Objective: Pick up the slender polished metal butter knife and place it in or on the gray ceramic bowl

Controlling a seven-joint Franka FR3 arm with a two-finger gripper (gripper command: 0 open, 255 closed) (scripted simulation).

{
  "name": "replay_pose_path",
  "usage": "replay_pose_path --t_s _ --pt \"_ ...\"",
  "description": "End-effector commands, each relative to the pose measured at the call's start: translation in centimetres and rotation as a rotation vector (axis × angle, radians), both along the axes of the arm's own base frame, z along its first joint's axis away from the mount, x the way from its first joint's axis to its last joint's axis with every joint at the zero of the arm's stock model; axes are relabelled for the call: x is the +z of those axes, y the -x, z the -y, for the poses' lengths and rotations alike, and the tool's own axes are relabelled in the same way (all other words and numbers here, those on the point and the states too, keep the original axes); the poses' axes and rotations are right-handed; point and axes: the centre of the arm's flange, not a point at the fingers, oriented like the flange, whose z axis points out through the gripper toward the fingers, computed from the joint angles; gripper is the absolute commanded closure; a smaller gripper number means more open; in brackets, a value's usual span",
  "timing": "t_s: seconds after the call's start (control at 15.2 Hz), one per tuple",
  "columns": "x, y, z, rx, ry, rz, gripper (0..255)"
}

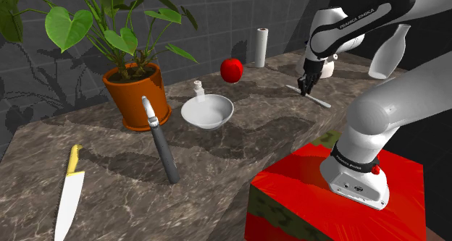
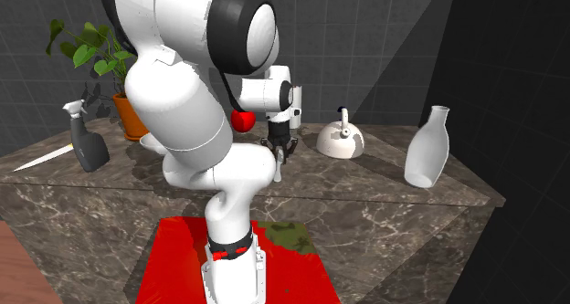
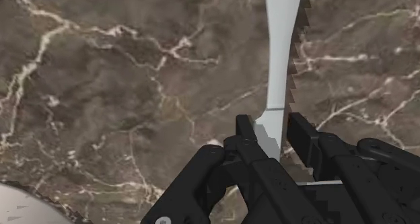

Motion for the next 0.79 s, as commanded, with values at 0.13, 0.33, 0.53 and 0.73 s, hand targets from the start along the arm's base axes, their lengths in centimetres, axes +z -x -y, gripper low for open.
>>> replay_pose_path --t_s 0.13,0.33,0.53,0.73 --pt "0.0 0.0 0.0 0.0 0.0 0.0 255" --pt "0.0 0.0 0.0 0.0 0.0 0.0 255" --pt "0.5 0.0 0.0 0.0 0.0 0.0 255" --pt "2.1 0.0 0.0 0.0 0.0 0.0 255"
